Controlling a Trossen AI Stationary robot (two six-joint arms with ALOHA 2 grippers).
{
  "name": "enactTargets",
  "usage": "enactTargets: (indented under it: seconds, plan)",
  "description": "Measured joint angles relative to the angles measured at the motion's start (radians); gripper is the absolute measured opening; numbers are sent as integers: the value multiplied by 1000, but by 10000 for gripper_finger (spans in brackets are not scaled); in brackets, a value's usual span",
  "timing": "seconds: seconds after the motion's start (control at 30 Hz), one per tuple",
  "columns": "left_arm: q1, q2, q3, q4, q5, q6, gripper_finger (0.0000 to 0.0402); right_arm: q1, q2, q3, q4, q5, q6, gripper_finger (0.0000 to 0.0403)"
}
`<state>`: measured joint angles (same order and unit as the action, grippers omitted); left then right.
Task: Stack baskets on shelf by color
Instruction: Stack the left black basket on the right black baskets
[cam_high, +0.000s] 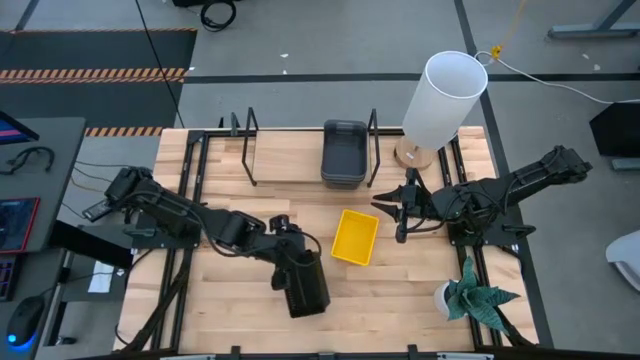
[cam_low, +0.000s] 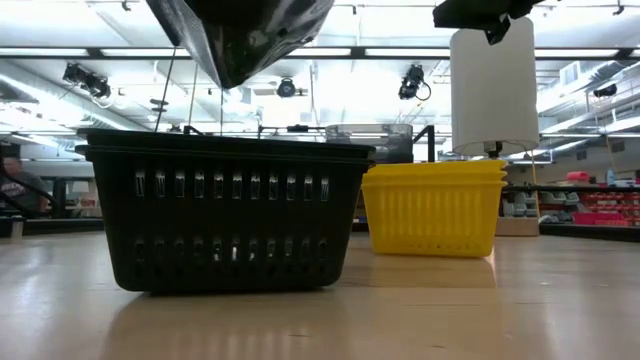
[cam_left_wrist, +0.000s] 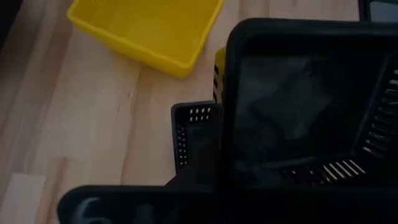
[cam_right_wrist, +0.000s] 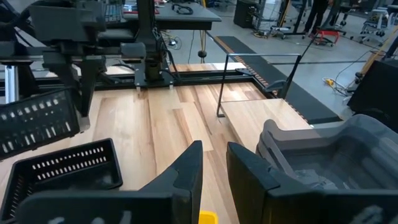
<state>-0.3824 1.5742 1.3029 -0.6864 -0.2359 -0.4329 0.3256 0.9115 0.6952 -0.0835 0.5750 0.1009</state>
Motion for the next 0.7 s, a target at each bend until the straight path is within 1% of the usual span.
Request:
enactTargets:
  seconds: [0.2,0.4,0.5,0.7]
  plan:
    - [7,16,-1,-21,-16,-14,5,0,0,0,3,0,0,77]
    - [15,59,0,-35,-31,-27,6,1,0,0,7,-4,0,77]
    - [15,84,0,-44,-19,-27,6,1,0,0,6,-11,2,77]
    - [25,123,-1,-87,66,-27,6,1,0,0,8,-19,4,77]
